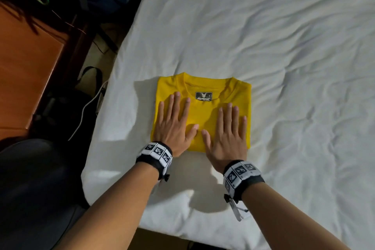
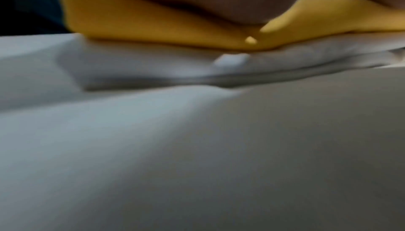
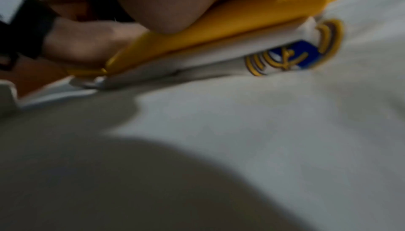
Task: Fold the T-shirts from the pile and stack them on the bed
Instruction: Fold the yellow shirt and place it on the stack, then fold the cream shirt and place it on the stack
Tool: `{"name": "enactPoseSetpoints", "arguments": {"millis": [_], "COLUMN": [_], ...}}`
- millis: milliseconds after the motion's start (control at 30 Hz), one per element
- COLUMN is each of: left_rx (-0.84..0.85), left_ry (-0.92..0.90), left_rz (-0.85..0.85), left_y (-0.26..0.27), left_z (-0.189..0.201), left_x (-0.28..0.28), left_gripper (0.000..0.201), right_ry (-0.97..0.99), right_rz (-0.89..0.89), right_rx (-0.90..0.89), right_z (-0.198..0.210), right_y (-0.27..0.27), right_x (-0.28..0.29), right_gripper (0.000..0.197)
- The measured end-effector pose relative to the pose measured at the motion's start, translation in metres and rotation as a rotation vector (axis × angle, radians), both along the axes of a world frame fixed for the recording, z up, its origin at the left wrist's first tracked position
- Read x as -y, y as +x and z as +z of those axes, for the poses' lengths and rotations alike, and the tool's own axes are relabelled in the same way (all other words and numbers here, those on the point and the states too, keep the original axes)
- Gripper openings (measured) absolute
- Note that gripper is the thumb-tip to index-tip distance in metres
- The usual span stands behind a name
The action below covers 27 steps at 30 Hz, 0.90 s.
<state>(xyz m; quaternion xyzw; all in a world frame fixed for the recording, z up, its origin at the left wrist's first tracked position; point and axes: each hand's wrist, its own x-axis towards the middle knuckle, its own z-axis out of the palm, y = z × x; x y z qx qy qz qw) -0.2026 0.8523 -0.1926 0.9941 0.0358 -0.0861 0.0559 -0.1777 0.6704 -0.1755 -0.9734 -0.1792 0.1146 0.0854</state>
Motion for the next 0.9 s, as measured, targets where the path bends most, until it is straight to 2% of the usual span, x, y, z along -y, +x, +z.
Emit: {"name": "enactPoseSetpoints", "arguments": {"millis": [167,333,400,500,600,700,900], "left_rx": [0.006,-0.174,-0.213,-0.262,-0.289,-0.267,-0.326], "left_ry": [-0.026,0.03,-0.004,-0.045,-0.091,-0.092,-0.108], "left_rz": [0.113,0.211,0.201,0.084,-0.041,-0.199,-0.387], "left_y": [-0.012,-0.009,-0.001,0.018,0.045,0.071,0.113], "left_z": [-0.01,0.018,0.047,0.102,0.162,0.221,0.315], "left_x": [-0.025,-0.025,-0.006,0.04,0.093,0.145,0.248], "left_gripper": [0.085,0.083,0.078,0.071,0.056,0.043,0.044], "right_ry": [-0.069,-0.111,-0.099,-0.092,-0.098,-0.079,-0.027], "right_rz": [0.034,0.044,0.01,-0.028,-0.08,-0.189,-0.362], "right_rx": [-0.045,-0.198,-0.267,-0.285,-0.24,-0.181,-0.137], "right_z": [-0.017,0.01,0.038,0.091,0.148,0.202,0.29], "right_y": [0.007,0.015,0.017,0.019,0.025,0.035,0.049], "right_x": [0.029,0.043,0.052,0.076,0.111,0.152,0.247], "right_gripper": [0.087,0.084,0.082,0.072,0.053,0.044,0.039]}}
